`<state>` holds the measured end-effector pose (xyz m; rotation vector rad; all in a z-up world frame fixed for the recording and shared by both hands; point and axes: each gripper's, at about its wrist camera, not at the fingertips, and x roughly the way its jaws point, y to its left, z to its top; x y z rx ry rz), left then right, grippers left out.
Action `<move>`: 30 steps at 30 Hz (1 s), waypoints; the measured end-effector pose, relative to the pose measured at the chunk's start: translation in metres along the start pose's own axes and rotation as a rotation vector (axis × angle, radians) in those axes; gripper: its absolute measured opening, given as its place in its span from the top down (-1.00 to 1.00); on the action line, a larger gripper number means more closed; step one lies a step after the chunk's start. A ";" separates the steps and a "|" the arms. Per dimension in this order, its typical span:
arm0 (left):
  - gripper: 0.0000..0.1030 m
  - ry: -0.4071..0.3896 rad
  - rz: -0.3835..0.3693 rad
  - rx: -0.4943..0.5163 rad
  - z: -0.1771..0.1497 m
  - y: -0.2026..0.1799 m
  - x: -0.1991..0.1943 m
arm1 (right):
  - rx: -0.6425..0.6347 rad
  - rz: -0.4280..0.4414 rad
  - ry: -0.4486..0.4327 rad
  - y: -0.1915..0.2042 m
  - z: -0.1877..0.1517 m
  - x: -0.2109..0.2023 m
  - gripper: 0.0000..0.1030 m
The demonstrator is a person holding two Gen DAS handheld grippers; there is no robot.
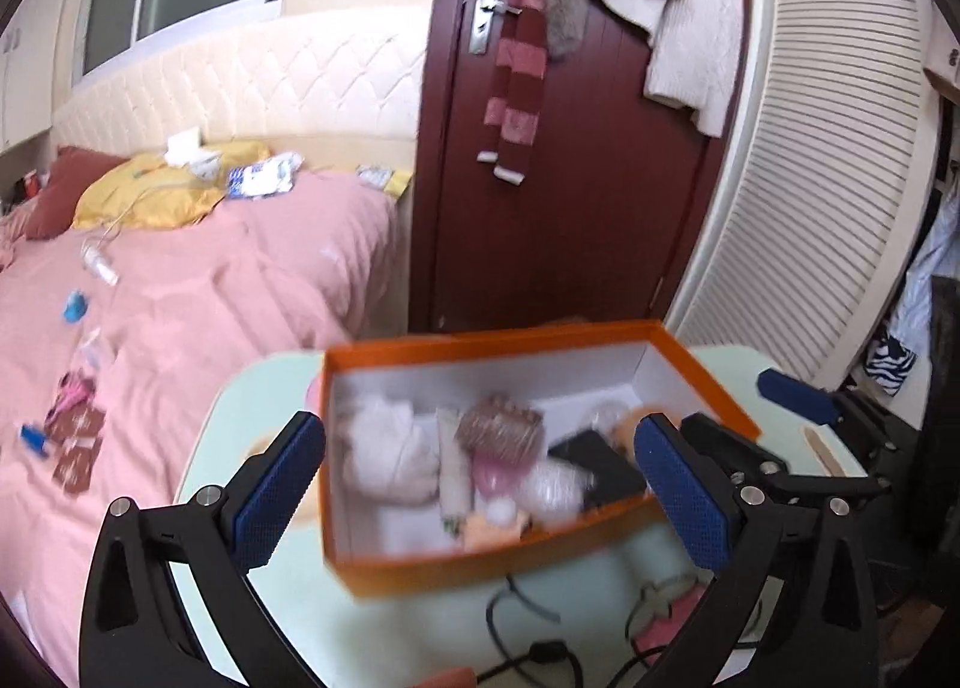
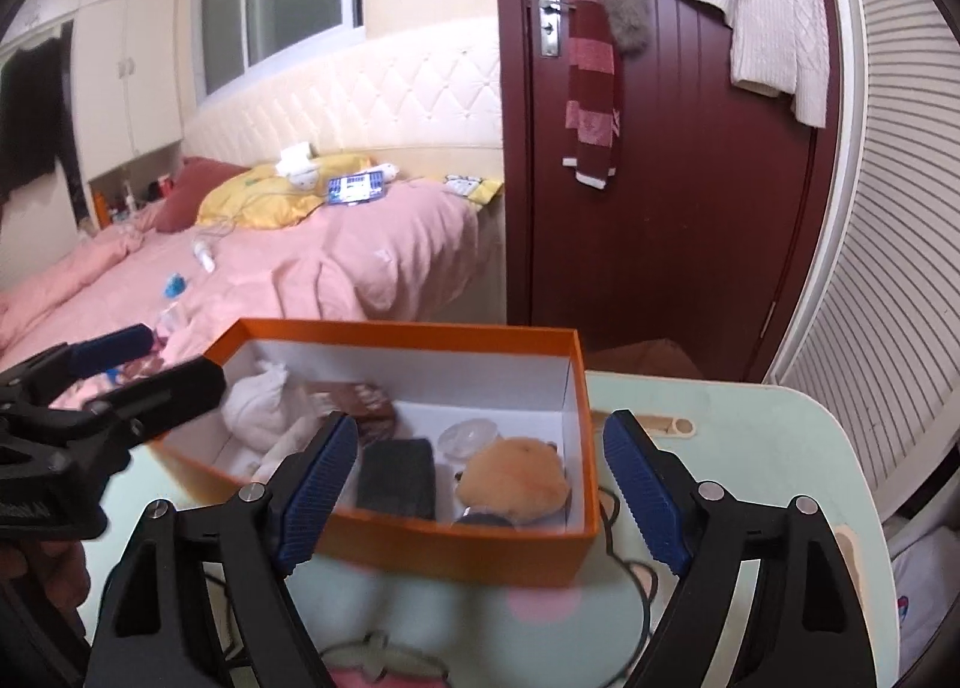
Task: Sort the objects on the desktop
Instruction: 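Withdraw both open tools from the box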
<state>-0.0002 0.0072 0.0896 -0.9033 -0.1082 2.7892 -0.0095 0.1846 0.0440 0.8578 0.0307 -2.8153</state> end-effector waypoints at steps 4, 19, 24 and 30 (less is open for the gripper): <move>-0.99 0.081 0.030 -0.007 -0.027 -0.004 -0.007 | 0.012 -0.020 0.085 0.003 -0.020 0.000 -0.64; -0.99 0.375 0.188 -0.038 -0.066 -0.005 0.039 | 0.060 -0.117 0.321 0.002 -0.067 0.017 -0.80; -0.99 0.341 0.202 -0.033 -0.068 -0.006 0.040 | 0.070 -0.127 0.337 -0.002 -0.066 0.022 -1.00; -0.99 0.338 0.201 -0.032 -0.071 -0.004 0.041 | 0.069 -0.126 0.334 -0.001 -0.070 0.018 -1.00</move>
